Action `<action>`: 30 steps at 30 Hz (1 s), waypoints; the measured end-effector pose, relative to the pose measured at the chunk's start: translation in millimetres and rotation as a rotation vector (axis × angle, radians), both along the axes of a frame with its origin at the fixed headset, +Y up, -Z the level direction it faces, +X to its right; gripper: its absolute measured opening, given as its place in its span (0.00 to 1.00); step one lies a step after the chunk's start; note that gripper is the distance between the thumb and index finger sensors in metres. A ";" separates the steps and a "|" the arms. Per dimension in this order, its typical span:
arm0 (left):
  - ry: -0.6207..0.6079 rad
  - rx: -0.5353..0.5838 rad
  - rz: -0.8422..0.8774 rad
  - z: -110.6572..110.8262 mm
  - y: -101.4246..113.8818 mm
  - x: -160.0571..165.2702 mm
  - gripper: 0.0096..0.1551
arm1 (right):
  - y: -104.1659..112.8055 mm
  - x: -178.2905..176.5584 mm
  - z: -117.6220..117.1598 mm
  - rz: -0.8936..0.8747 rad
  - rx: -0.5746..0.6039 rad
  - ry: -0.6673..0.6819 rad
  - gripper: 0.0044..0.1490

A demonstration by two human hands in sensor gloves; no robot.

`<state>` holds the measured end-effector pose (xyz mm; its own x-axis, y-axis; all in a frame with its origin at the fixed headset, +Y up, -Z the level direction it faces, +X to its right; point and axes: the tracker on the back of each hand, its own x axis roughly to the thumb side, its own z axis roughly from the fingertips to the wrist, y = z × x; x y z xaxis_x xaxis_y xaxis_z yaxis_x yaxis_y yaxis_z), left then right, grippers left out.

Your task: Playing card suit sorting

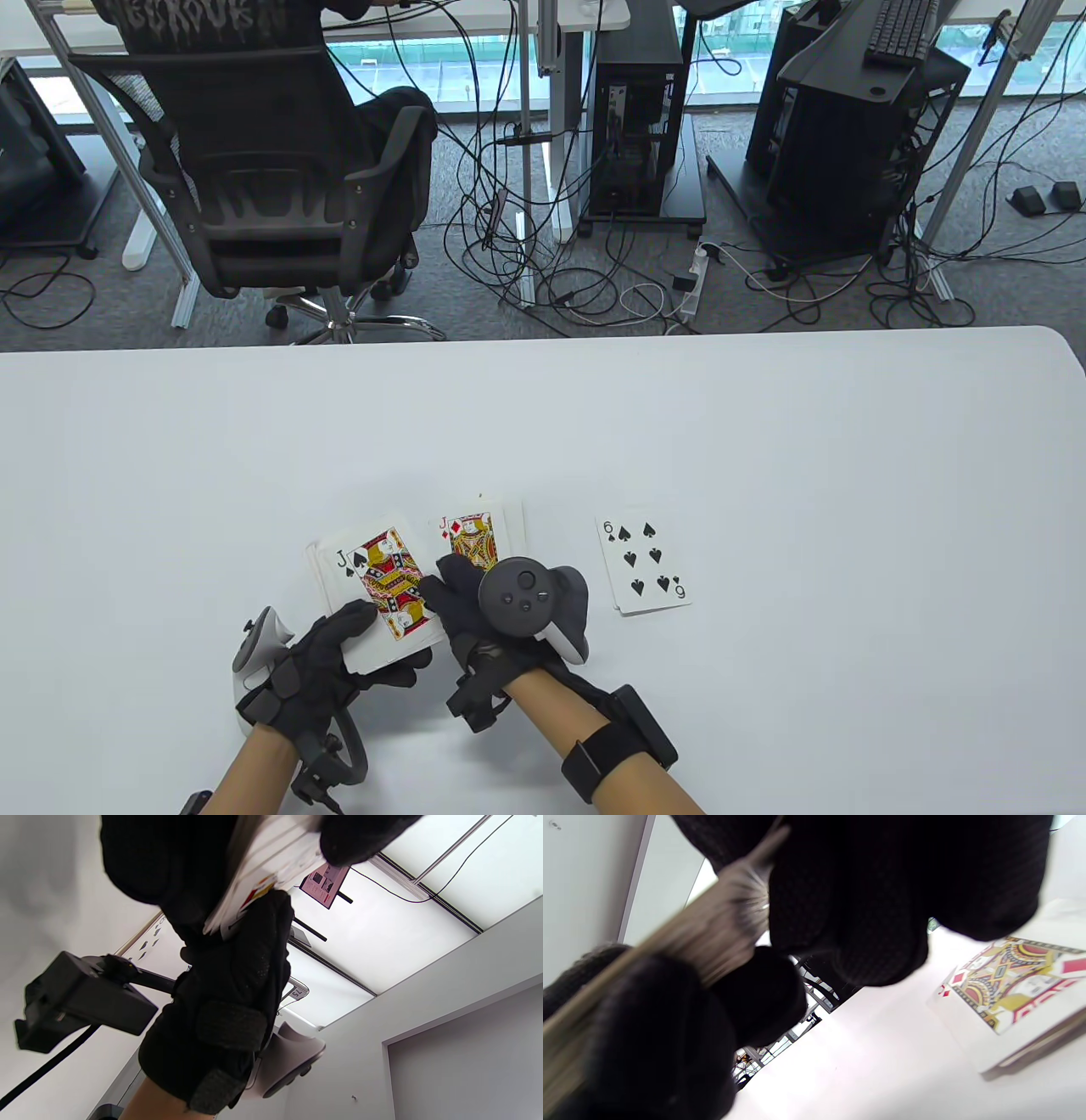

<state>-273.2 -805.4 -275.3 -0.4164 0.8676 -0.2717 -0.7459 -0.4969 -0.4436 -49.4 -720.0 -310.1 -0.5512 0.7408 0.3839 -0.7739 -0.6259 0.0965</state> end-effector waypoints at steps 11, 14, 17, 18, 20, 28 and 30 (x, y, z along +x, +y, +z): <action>0.008 -0.005 0.012 -0.1 0.3 -0.2 0.36 | -8.1 62.1 -26.9 -0.047 -0.078 -0.185 0.26; 0.008 -0.003 0.029 -0.2 1.1 0.3 0.36 | -13.5 90.0 -34.5 -0.098 -0.110 -0.294 0.25; 0.010 -0.002 0.028 -0.3 1.1 0.0 0.36 | -15.7 116.7 -40.5 0.012 -0.095 -0.396 0.25; 0.011 -0.003 0.026 -0.3 0.9 0.0 0.36 | -16.5 126.9 -42.8 0.087 -0.087 -0.441 0.25; 0.011 -0.004 0.026 -0.4 0.9 0.1 0.36 | -18.3 141.6 -45.5 0.203 -0.102 -0.498 0.25; 0.014 -0.010 0.025 0.0 0.8 0.1 0.36 | -31.5 162.3 -43.9 0.555 -0.160 -0.618 0.26; 0.014 -0.013 0.022 0.2 0.5 0.2 0.36 | -32.7 161.0 -45.4 0.670 -0.178 -0.621 0.27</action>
